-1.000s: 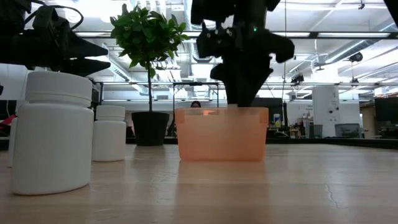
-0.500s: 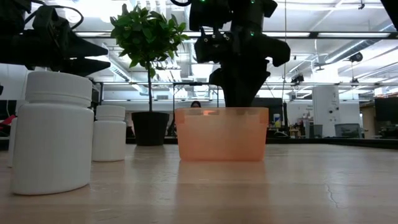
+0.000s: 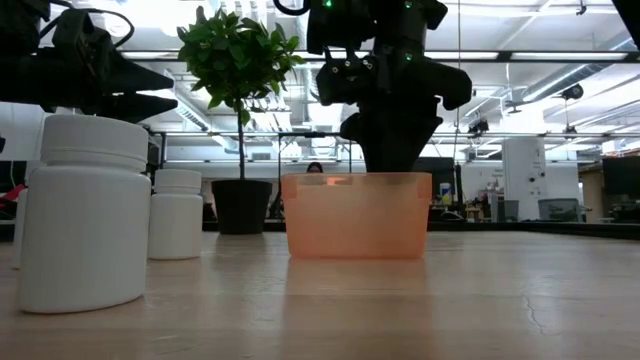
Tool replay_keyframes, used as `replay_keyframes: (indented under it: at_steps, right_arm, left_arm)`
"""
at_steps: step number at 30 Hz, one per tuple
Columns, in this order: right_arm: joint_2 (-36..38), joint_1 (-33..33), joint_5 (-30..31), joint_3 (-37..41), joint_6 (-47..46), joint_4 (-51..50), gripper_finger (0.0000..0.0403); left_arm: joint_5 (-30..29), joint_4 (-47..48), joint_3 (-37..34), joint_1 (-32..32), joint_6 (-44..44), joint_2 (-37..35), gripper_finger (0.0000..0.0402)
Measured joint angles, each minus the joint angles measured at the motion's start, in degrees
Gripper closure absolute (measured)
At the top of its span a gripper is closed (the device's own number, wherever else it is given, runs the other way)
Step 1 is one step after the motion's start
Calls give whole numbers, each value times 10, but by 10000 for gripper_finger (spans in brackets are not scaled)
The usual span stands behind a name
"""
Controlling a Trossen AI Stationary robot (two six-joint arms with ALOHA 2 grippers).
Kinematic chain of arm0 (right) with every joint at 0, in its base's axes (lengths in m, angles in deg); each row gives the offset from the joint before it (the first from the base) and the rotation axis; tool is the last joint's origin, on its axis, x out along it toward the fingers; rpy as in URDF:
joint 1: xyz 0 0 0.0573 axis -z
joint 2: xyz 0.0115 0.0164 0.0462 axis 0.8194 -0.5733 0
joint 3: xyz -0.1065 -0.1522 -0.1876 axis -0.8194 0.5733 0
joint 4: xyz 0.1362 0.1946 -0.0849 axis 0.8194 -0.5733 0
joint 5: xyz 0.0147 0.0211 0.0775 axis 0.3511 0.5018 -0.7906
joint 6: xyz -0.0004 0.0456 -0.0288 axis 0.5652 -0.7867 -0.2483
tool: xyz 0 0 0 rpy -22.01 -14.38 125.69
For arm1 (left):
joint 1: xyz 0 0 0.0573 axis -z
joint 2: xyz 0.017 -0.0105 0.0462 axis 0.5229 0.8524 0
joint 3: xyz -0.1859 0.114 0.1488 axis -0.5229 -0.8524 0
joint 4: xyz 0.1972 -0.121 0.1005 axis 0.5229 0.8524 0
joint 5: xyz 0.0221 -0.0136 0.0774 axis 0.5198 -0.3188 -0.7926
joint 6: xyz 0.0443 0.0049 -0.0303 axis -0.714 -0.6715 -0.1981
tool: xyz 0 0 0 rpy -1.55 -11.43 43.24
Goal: Pick and place pill bottles into a basket
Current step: Put the white pill bottle into the orange bin
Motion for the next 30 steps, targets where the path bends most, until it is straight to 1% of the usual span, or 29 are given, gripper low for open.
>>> replay_keyframes:
  at_steps: [5, 13, 18, 23, 26, 30]
  right_arm:
    - [1, 0, 0, -1, 0, -6, 191]
    - [3, 0, 1, -26, -7, -37, 170]
    - [3, 0, -2, -38, -18, -88, 155]
    - [16, -2, -8, -40, -48, -130, 141]
    - [30, -3, -29, -40, -69, -138, 138]
    - [56, -8, -55, -40, -140, -146, 138]
  left_arm:
    - [0, 0, 0, 0, 0, 1, 228]
    - [0, 0, 0, 0, 0, 1, 228]
    - [0, 0, 0, 0, 0, 1, 228]
    - [0, 0, 0, 0, 0, 1, 228]
    - [0, 0, 0, 0, 0, 1, 228]
    - [0, 0, 0, 0, 0, 1, 228]
